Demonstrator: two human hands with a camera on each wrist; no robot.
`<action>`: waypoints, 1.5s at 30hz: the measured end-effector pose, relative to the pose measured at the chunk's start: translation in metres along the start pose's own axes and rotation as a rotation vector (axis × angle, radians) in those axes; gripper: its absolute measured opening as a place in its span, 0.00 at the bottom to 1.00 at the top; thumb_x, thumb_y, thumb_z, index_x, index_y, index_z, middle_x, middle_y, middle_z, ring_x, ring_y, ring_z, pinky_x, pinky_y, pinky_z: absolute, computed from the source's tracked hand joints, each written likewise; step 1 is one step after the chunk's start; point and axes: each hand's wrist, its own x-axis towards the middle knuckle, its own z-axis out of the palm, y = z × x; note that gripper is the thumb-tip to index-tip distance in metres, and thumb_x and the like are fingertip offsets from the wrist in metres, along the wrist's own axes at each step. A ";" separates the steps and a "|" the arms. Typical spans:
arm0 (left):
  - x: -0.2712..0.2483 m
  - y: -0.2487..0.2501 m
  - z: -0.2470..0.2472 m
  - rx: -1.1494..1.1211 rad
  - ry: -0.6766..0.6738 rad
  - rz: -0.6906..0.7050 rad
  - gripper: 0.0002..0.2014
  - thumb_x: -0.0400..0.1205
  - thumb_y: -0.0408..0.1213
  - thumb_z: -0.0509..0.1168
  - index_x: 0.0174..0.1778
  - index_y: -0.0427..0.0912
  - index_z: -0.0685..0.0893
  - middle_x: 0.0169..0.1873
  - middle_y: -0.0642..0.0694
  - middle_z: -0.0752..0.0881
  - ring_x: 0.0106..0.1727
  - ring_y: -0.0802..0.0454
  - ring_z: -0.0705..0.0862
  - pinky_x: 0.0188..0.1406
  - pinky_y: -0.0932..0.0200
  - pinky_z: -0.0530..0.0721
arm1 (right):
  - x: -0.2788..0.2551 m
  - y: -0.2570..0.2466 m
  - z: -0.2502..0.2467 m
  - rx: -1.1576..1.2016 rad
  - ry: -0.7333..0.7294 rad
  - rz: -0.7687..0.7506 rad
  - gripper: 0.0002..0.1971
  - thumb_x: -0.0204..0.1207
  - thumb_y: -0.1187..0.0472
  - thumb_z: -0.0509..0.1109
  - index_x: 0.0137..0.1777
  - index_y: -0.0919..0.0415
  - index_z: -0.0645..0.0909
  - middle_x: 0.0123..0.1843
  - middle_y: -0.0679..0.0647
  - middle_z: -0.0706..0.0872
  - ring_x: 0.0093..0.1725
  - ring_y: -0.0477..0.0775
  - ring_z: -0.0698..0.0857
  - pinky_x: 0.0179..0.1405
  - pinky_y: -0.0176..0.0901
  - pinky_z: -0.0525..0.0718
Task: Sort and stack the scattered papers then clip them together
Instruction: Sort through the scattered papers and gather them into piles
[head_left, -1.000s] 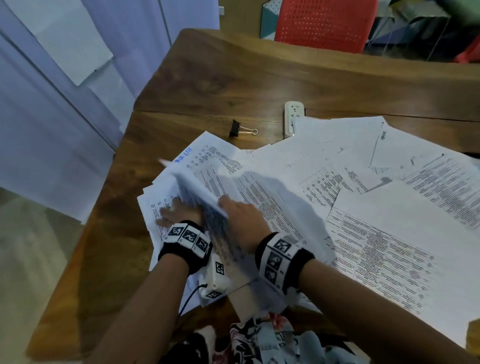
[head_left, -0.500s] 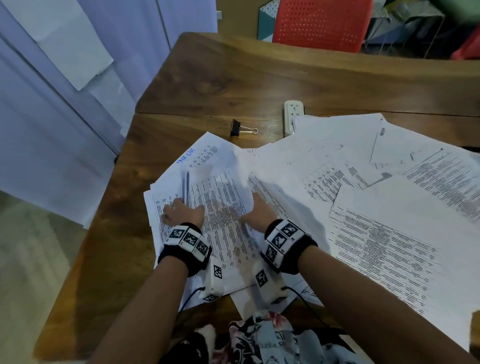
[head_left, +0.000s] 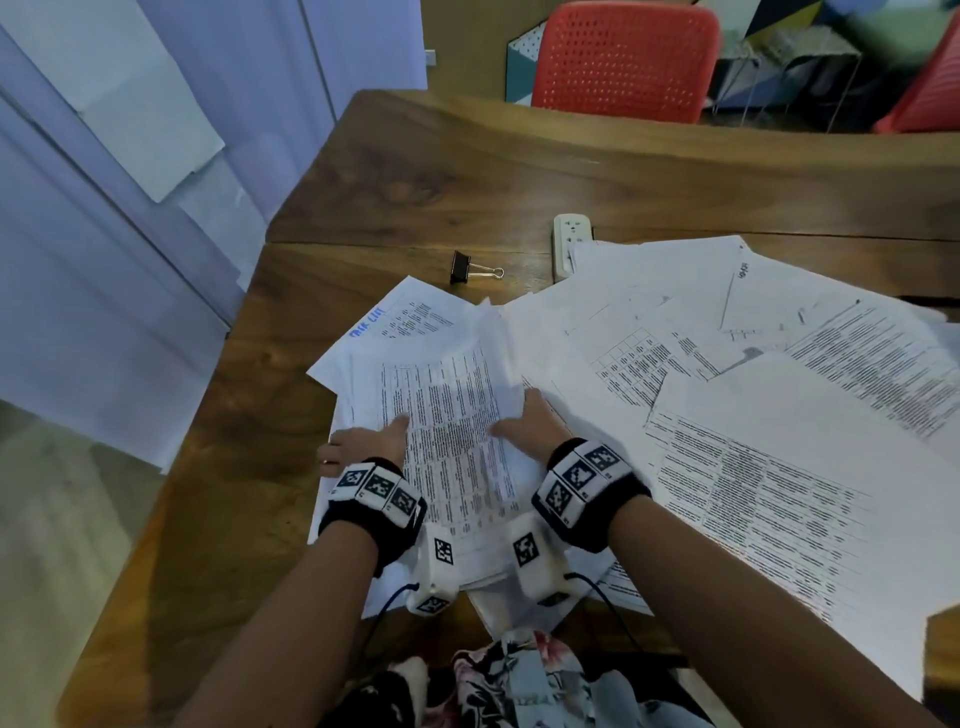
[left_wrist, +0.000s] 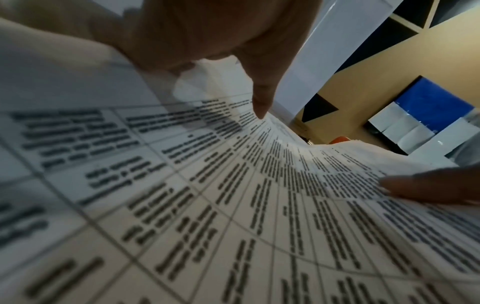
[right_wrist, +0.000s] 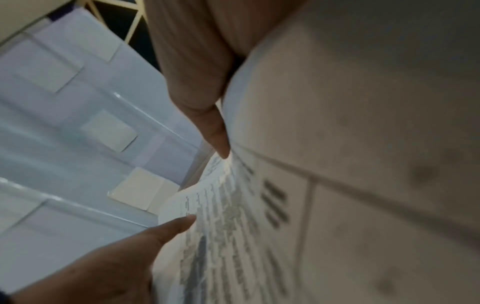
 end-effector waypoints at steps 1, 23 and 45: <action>0.003 0.000 0.001 -0.040 -0.019 0.024 0.50 0.73 0.58 0.70 0.77 0.26 0.55 0.77 0.31 0.59 0.78 0.36 0.60 0.77 0.44 0.61 | -0.003 -0.003 0.000 0.007 0.005 -0.020 0.35 0.77 0.67 0.66 0.79 0.67 0.52 0.78 0.63 0.64 0.73 0.61 0.70 0.69 0.48 0.72; -0.056 0.080 -0.055 -0.932 -0.589 0.927 0.10 0.65 0.40 0.75 0.42 0.47 0.88 0.35 0.57 0.92 0.41 0.62 0.90 0.42 0.65 0.87 | -0.062 -0.038 -0.100 0.331 0.722 -0.897 0.38 0.68 0.71 0.76 0.70 0.60 0.56 0.69 0.43 0.66 0.67 0.36 0.70 0.74 0.37 0.70; -0.067 0.119 -0.087 -0.504 0.065 1.421 0.14 0.77 0.27 0.63 0.57 0.44 0.82 0.56 0.34 0.82 0.53 0.63 0.78 0.63 0.73 0.75 | -0.055 -0.070 -0.101 0.203 0.870 -0.924 0.25 0.60 0.79 0.53 0.51 0.59 0.81 0.54 0.55 0.73 0.46 0.34 0.72 0.42 0.20 0.72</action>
